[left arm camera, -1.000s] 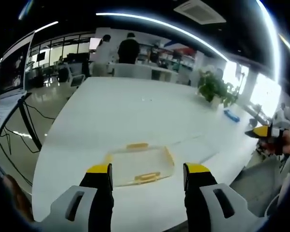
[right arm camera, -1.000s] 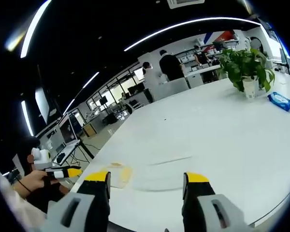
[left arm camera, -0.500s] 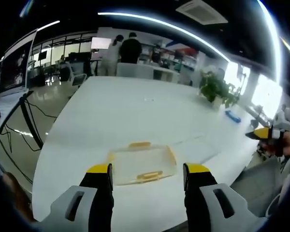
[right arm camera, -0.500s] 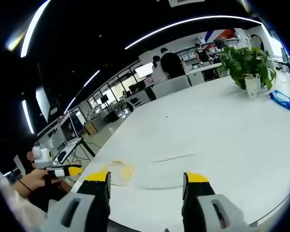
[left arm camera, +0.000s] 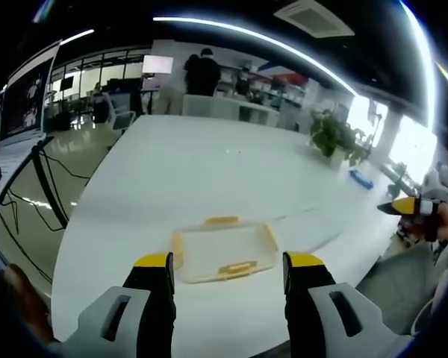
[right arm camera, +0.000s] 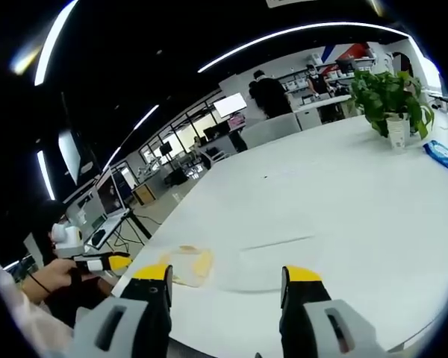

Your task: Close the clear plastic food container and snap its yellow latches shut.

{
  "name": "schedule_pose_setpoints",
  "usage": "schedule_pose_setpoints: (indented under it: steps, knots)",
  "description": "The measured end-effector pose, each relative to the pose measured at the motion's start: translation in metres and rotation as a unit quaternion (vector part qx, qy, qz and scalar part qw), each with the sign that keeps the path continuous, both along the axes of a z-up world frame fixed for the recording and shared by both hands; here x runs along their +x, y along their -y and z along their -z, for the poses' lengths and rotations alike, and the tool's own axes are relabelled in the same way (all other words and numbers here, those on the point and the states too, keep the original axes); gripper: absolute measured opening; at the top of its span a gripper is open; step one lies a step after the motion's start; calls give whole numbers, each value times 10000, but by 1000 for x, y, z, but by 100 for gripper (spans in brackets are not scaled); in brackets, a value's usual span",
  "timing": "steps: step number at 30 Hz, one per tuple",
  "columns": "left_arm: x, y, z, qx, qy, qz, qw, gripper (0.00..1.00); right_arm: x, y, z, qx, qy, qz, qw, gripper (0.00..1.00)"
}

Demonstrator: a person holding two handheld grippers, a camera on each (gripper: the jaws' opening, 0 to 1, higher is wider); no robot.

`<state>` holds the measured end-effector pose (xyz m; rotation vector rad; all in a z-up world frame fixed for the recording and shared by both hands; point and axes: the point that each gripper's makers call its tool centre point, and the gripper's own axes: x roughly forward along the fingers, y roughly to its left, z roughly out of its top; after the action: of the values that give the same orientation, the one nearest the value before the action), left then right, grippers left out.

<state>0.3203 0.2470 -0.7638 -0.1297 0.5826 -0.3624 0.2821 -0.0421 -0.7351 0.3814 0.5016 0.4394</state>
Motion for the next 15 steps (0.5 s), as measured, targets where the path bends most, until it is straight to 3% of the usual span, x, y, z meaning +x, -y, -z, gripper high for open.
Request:
schedule_pose_setpoints:
  steps: [15]
  knots:
    - [15,-10,8,43,-103,123,9999,56,18,-35,1,-172,22,-338,9993,56]
